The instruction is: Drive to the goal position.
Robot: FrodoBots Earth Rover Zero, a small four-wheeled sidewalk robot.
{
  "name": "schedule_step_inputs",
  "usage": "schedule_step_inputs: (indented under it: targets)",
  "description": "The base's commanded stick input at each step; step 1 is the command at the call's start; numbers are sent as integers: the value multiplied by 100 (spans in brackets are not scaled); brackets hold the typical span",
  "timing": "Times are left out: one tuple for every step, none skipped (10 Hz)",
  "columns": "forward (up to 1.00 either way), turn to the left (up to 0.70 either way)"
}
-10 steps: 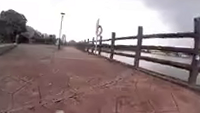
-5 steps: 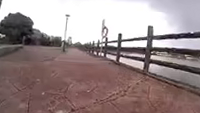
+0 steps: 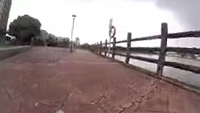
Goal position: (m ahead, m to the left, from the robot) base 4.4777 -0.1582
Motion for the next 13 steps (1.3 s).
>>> schedule_step_inputs:
  targets:
    - [70,27]
    - [70,27]
    - [70,27]
    - [70,27]
    - [70,27]
    - [70,27]
    - [70,27]
    - [70,27]
    - [70,27]
    - [70,27]
    - [70,27]
    - [70,27]
    - [70,27]
